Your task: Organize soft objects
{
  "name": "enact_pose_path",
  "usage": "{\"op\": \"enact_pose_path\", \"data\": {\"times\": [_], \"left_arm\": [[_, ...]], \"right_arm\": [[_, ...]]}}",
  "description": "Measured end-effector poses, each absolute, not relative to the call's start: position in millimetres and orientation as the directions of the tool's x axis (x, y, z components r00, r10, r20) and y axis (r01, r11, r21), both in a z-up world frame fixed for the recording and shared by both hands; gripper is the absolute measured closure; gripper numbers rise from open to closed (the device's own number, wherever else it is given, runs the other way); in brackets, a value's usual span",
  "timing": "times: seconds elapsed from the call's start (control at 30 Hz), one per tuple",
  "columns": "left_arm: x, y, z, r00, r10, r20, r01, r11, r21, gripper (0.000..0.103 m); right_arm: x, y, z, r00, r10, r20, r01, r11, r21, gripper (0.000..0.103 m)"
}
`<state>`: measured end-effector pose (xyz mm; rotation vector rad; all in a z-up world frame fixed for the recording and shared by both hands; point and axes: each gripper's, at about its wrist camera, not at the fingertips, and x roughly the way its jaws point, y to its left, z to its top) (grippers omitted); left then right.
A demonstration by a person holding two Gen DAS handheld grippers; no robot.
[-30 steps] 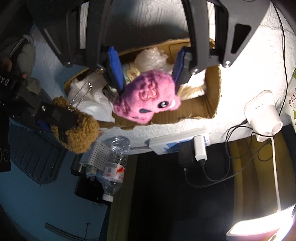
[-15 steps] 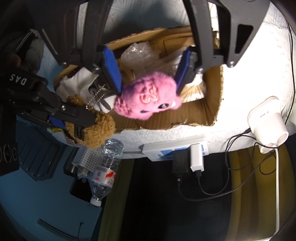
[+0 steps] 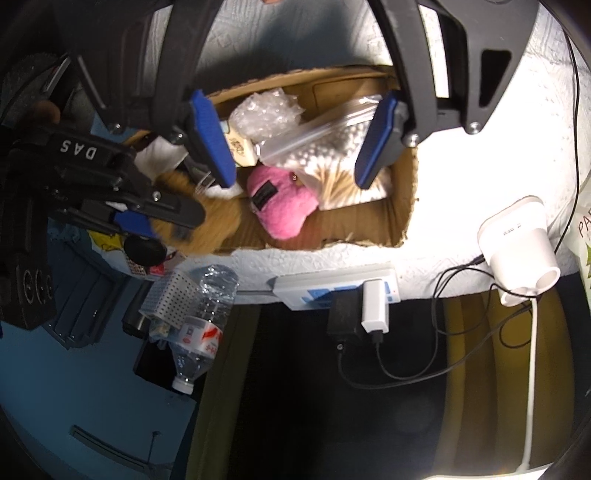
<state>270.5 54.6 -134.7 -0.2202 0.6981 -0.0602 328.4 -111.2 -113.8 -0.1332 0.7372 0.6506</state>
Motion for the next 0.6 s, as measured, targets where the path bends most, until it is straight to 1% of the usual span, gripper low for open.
{"op": "enact_pose_path", "data": {"times": [0.1,0.17,0.6], "left_arm": [[269,57,-134,0.768,-0.121,-0.629,-0.028,0.975,-0.222,0.035],[268,58,-134,0.771,-0.115,-0.626,-0.033,0.975,-0.220,0.035],[250,56,-120,0.800,-0.122,-0.588,-0.013,0.975,-0.220,0.035]], "right_arm": [[327,-110,-113,0.562,0.494,-0.663,-0.588,0.803,0.099,0.049],[326,-111,-111,0.569,0.487,-0.662,-0.582,0.808,0.094,0.044],[304,-115,-95,0.605,0.464,-0.647,-0.565,0.823,0.062,0.043]]}}
